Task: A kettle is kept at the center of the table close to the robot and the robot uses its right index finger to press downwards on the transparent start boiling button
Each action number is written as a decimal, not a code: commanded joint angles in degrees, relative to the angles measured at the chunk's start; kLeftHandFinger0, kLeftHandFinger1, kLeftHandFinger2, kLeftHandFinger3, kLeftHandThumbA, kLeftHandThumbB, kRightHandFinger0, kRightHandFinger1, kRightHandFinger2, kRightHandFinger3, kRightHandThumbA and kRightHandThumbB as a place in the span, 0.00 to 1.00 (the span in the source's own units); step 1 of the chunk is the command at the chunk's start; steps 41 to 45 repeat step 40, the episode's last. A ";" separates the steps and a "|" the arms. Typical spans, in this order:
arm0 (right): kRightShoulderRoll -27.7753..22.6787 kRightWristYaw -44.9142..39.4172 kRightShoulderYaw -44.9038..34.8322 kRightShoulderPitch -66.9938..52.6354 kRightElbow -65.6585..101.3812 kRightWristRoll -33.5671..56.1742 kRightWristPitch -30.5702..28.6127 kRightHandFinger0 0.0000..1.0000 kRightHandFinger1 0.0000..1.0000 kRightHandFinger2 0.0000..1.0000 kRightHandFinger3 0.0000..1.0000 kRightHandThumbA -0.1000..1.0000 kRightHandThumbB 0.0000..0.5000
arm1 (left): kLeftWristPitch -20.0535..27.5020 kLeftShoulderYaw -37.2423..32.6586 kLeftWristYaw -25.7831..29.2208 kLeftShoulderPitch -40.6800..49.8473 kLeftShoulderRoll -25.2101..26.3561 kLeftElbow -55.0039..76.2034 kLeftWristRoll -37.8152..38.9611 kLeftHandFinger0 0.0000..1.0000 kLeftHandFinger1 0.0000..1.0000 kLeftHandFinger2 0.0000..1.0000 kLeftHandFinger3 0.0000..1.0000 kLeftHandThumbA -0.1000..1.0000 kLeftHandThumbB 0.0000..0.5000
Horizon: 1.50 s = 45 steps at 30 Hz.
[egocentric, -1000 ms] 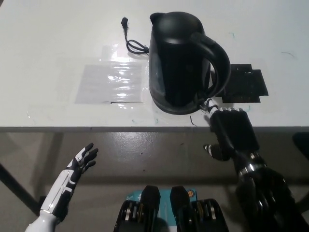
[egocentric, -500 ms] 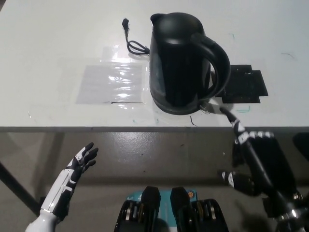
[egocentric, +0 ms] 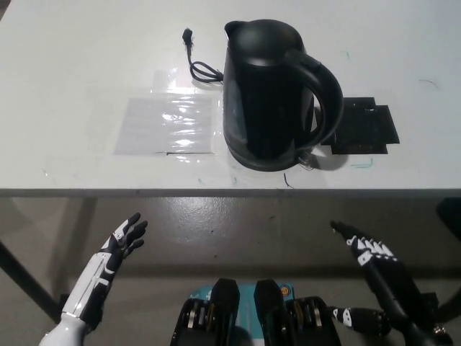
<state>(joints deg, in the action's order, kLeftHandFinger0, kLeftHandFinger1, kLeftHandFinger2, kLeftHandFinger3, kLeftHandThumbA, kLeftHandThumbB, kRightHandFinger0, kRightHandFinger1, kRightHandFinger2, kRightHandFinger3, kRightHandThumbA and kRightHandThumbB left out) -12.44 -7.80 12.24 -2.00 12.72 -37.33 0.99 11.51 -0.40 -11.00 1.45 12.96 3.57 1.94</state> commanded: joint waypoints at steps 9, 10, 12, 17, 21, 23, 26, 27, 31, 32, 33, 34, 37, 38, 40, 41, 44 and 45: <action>3.51 10.79 -7.59 1.41 -14.30 23.57 -27.92 1.00 1.00 1.00 1.00 1.00 0.61 | 2.30 -0.01 -0.83 0.14 0.70 0.52 0.93 1.00 1.00 1.00 1.00 1.00 0.63; 3.59 10.57 -7.58 1.33 -14.19 23.97 -27.92 1.00 1.00 1.00 1.00 1.00 0.63 | 2.10 -0.07 -0.55 0.23 0.64 0.63 0.28 1.00 1.00 1.00 1.00 1.00 0.65; 3.71 10.37 -7.70 1.20 -14.23 24.22 -27.92 1.00 1.00 1.00 1.00 1.00 0.66 | 2.06 -0.07 -0.50 0.36 0.50 0.55 0.41 1.00 1.00 1.00 1.00 1.00 0.67; 3.85 10.10 -7.63 0.91 -14.31 25.57 -27.92 1.00 1.00 1.00 1.00 1.00 0.70 | 1.75 -0.19 -0.55 0.55 0.48 0.56 0.28 1.00 1.00 1.00 1.00 1.00 0.70; 3.44 10.47 -7.34 0.33 -14.17 25.78 -27.92 1.00 1.00 1.00 1.00 1.00 0.70 | 1.67 -0.42 -0.36 0.95 0.52 0.83 -0.58 1.00 1.00 1.00 1.00 1.00 0.68; 3.15 10.36 -7.11 0.35 -14.09 26.21 -27.92 1.00 1.00 1.00 1.00 1.00 0.70 | 1.73 -0.40 -0.33 1.01 0.47 0.88 -0.46 1.00 1.00 1.00 1.00 1.00 0.67; 2.94 10.82 -6.91 0.01 -13.44 26.09 -27.92 1.00 1.00 1.00 1.00 1.00 0.70 | 1.70 -0.44 -0.53 1.19 0.41 0.73 0.00 1.00 1.00 1.00 1.00 1.00 0.68; 2.91 10.70 -6.85 -0.11 -13.20 26.58 -27.92 1.00 1.00 1.00 1.00 1.00 0.70 | 1.86 -0.47 -0.59 1.25 0.45 0.57 0.04 1.00 1.00 1.00 1.00 1.00 0.68; 2.92 10.62 -6.76 -0.01 -12.89 27.44 -27.92 1.00 1.00 1.00 1.00 1.00 0.69 | 1.83 -0.43 -0.75 1.11 0.44 0.32 0.58 1.00 1.00 1.00 1.00 1.00 0.67; 2.73 10.85 -6.58 -0.22 -12.77 27.22 -27.92 1.00 1.00 1.00 1.00 1.00 0.68 | 1.73 -0.50 -0.75 1.52 0.40 0.52 0.51 1.00 1.00 1.00 1.00 1.00 0.67; 2.55 10.95 -6.43 -0.29 -12.67 27.25 -27.92 1.00 1.00 1.00 1.00 1.00 0.67 | 1.65 -0.53 -0.64 1.73 0.38 0.69 0.25 1.00 1.00 1.00 1.00 1.00 0.67; 2.45 10.94 -6.36 -0.33 -12.64 27.36 -27.92 1.00 1.00 1.00 1.00 1.00 0.68 | 1.62 -0.55 -0.56 1.90 0.33 0.80 0.14 1.00 1.00 1.00 1.00 1.00 0.67; 2.24 10.98 -6.08 -0.06 -12.64 27.51 -27.92 1.00 1.00 1.00 1.00 1.00 0.67 | 1.62 -0.50 -0.48 1.82 0.39 0.55 0.05 1.00 1.00 1.00 1.00 1.00 0.69; 2.20 10.92 -6.05 0.07 -12.51 27.54 -27.92 1.00 1.00 1.00 1.00 1.00 0.67 | 1.56 -0.51 -0.43 1.72 0.38 0.51 -0.06 1.00 1.00 1.00 1.00 1.00 0.69; 2.19 10.99 -6.04 0.02 -12.38 27.58 -27.92 1.00 1.00 1.00 1.00 1.00 0.67 | 1.53 -0.58 -0.51 1.69 0.36 0.58 0.02 1.00 1.00 1.00 1.00 1.00 0.69; 2.19 10.99 -6.04 0.02 -12.38 27.58 -27.92 1.00 1.00 1.00 1.00 1.00 0.67 | 1.53 -0.58 -0.51 1.69 0.36 0.58 0.02 1.00 1.00 1.00 1.00 1.00 0.69; 2.19 10.99 -6.04 0.02 -12.38 27.58 -27.92 1.00 1.00 1.00 1.00 1.00 0.67 | 1.53 -0.58 -0.51 1.69 0.36 0.58 0.02 1.00 1.00 1.00 1.00 1.00 0.69; 2.19 10.99 -6.04 0.02 -12.38 27.58 -27.92 1.00 1.00 1.00 1.00 1.00 0.67 | 1.53 -0.58 -0.51 1.69 0.36 0.58 0.02 1.00 1.00 1.00 1.00 1.00 0.69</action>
